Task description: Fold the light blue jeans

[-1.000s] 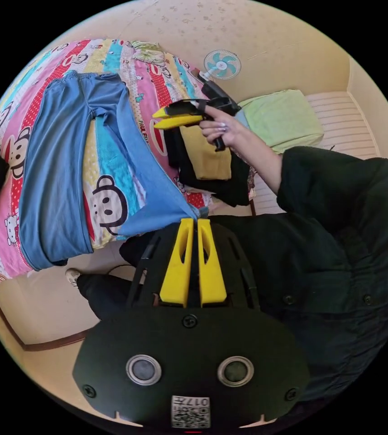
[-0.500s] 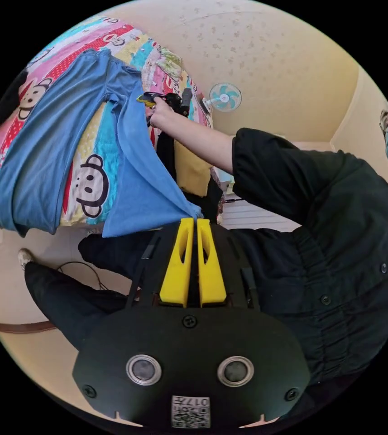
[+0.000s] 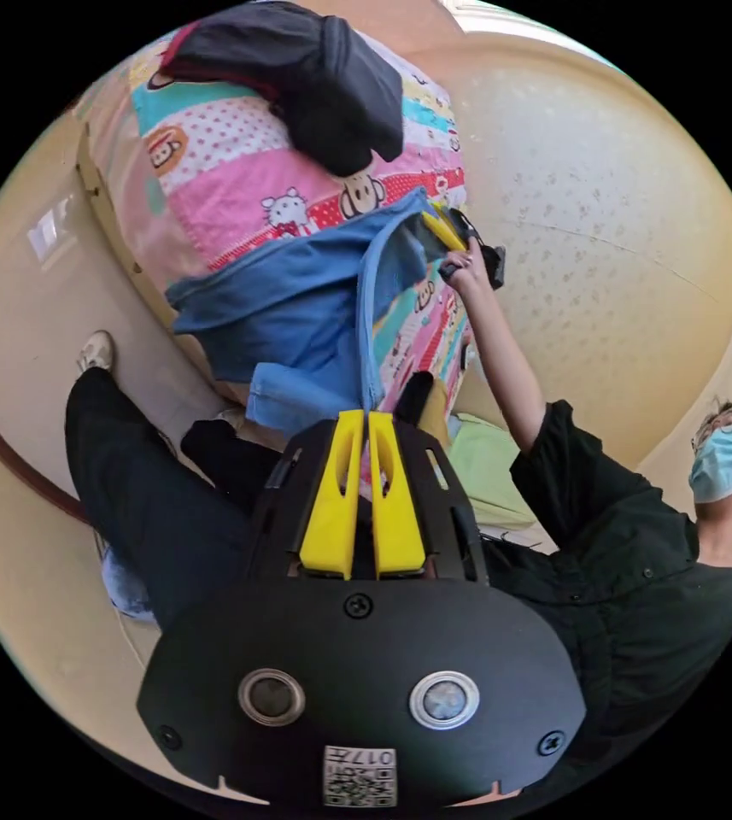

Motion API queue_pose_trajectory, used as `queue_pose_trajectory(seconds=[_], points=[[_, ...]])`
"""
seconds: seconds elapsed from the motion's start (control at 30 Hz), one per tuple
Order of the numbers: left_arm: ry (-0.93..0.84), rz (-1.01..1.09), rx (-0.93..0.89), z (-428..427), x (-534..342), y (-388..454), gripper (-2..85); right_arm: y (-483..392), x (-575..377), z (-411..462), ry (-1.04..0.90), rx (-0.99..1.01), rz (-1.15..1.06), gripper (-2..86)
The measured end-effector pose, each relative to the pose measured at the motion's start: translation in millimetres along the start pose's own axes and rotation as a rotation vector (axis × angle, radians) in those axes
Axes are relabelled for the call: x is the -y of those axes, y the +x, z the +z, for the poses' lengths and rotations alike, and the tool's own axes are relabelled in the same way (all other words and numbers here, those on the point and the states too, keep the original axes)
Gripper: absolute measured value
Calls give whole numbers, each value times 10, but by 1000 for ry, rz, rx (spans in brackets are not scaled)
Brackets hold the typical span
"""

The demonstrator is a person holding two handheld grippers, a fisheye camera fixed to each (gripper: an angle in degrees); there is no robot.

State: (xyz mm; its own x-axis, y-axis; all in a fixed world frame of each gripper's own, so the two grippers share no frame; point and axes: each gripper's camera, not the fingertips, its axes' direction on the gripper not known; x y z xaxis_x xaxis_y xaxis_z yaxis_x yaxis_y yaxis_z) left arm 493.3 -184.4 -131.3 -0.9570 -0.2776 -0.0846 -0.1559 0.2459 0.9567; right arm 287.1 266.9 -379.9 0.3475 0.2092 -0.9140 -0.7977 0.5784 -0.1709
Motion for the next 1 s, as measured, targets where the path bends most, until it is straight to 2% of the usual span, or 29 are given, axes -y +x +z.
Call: queue_pose_trajectory(seconds=[0.07, 0.2, 0.33, 0.5, 0.6, 0.67, 0.73, 0.8, 0.87, 0.93, 1.0], points=[[-45, -66, 120, -191, 237, -369, -6, 1, -319, 89, -32, -72, -24, 87], [-97, -86, 302, -456, 534, -561, 0, 158, -1273, 128, -82, -267, -5, 94], [-139, 128, 394, -560, 942, -304, 43, 291, -1970, 145, -112, -324, 81, 98], [-295, 428, 376, 169, 1622, 148, 113, 471, -2384, 581, -99, -153, 265, 128], [-366, 509, 384, 800, 2031, 291, 147, 248, -2290, 744, -39, -284, 295, 133], [-498, 507, 503, 1394, 2230, 190, 138, 99, -2204, 820, -72, -376, 296, 114], [-501, 495, 648, 1541, 2225, 144, 94, -51, -2129, 848, -124, -418, 231, 72], [-562, 474, 614, 1551, 2157, 130, 60, -176, -2119, 725, -150, -415, 171, 35], [-634, 448, 457, 1431, 1854, 76, 33, -218, -2195, 547, -161, -382, 172, 30], [-626, 447, 453, 1239, 1515, -7, 27, -225, -2325, 451, -213, -376, 166, 27], [-643, 412, 450, 1105, 1142, -199, 28, -194, -2517, 517, -359, -351, 121, 27]])
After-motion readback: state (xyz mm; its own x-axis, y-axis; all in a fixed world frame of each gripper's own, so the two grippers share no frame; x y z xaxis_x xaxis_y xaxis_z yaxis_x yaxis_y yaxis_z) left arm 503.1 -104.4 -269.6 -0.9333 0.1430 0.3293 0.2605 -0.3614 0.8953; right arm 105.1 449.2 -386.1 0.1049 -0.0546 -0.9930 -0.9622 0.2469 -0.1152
